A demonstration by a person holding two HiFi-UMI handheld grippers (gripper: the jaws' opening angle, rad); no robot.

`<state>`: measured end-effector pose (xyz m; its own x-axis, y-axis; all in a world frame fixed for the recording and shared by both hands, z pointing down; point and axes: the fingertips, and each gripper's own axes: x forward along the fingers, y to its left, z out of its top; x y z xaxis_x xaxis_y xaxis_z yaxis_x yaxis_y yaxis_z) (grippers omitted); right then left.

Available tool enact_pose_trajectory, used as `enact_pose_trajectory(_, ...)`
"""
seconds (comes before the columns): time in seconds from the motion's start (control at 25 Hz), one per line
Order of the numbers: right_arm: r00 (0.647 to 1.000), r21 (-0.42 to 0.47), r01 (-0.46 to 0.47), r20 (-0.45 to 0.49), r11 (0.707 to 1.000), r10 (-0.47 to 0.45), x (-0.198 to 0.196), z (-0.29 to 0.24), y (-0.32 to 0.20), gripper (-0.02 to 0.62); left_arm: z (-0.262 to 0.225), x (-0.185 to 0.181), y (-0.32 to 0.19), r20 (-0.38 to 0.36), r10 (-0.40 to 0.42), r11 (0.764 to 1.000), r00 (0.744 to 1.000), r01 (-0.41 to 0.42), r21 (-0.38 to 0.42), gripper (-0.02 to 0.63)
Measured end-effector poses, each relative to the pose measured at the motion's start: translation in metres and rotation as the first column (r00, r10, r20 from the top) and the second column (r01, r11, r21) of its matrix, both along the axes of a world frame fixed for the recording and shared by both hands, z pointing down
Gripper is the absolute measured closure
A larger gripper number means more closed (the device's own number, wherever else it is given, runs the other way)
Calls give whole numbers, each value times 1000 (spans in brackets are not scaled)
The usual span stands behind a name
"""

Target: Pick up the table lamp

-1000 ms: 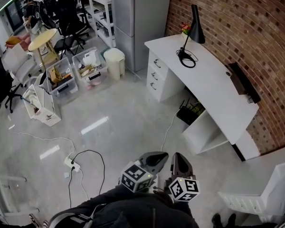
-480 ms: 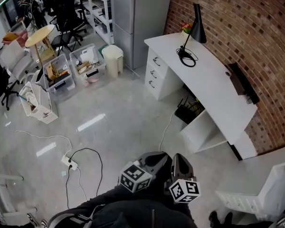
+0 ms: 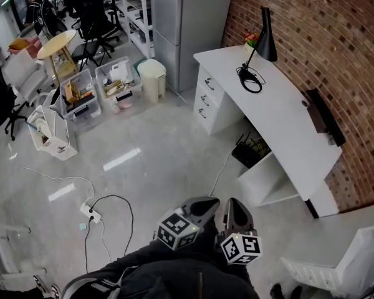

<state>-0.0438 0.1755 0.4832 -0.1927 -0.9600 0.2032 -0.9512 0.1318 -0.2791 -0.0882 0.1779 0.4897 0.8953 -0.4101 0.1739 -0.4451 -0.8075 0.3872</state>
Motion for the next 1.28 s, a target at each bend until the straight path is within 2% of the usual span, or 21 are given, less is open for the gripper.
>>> enact_pose_trajectory(0.32,1000,-23,5,-3,1000,-5,44,10,-55,584,9,46,-49,15,23,1000,1000,-23,-11,604)
enact_pose_trajectory(0.6,1000,-20,26,4,999,-26,85,9,-119,584,6,89,-109,7,-2,1000,1000,2,-6,604)
enact_pose_trajectory(1.04,999,-29,31,42,999,-30,144,10,-193,584,3,145,-188,45,-22,1000,999,22,9,604)
enact_pose_trajectory(1.28,997,-38,59,52,998,-57,168,13,-228,584,9,163,-218,56,-51,999,997,50,7,604)
